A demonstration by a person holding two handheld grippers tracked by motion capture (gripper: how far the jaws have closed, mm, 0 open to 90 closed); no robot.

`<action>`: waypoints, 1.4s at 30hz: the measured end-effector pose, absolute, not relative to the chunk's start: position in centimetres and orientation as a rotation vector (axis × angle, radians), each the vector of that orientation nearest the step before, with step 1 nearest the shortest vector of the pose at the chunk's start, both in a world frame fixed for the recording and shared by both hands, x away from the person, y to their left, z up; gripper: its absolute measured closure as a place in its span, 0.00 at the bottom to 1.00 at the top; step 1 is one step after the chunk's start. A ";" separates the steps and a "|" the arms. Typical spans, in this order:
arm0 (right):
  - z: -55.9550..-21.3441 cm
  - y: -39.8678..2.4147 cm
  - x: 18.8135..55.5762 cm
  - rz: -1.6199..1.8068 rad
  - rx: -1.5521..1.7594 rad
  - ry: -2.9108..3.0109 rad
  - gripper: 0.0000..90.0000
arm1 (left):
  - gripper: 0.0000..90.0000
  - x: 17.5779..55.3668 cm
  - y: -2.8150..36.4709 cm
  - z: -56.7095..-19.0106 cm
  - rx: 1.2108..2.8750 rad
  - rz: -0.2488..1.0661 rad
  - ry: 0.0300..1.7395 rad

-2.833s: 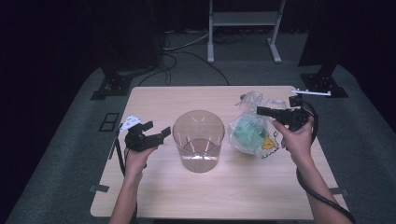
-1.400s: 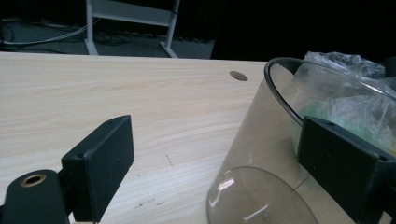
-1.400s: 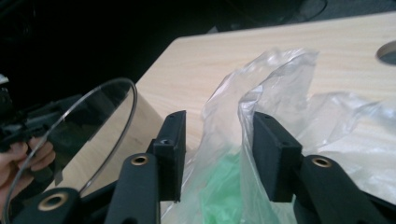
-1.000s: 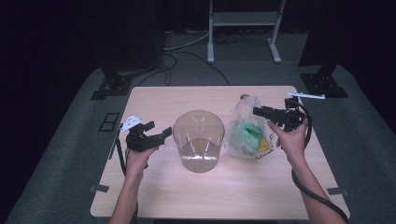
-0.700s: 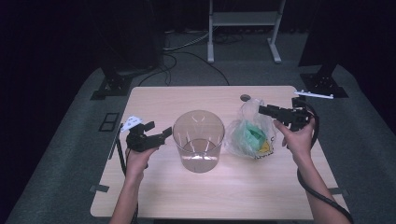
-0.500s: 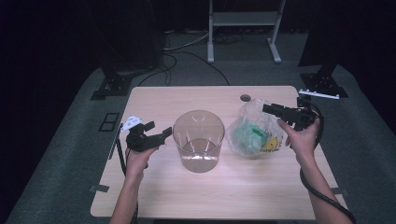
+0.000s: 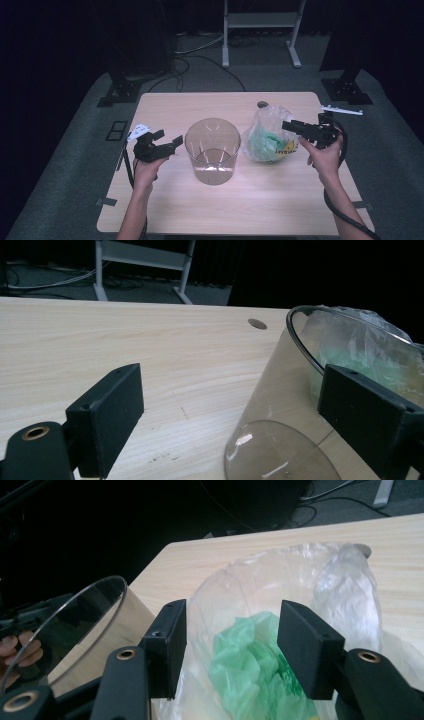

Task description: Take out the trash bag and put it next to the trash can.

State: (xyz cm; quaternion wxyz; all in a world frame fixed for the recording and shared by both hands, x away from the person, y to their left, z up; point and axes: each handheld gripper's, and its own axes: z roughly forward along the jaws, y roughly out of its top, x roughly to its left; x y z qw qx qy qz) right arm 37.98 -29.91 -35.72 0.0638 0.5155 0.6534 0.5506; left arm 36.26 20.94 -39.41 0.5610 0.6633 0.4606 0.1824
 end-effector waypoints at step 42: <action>-39.8 -31.5 33.5 1.730 1.545 1.930 0.50 | 0.11 36.5 21.3 -39.9 1.563 0.425 1.110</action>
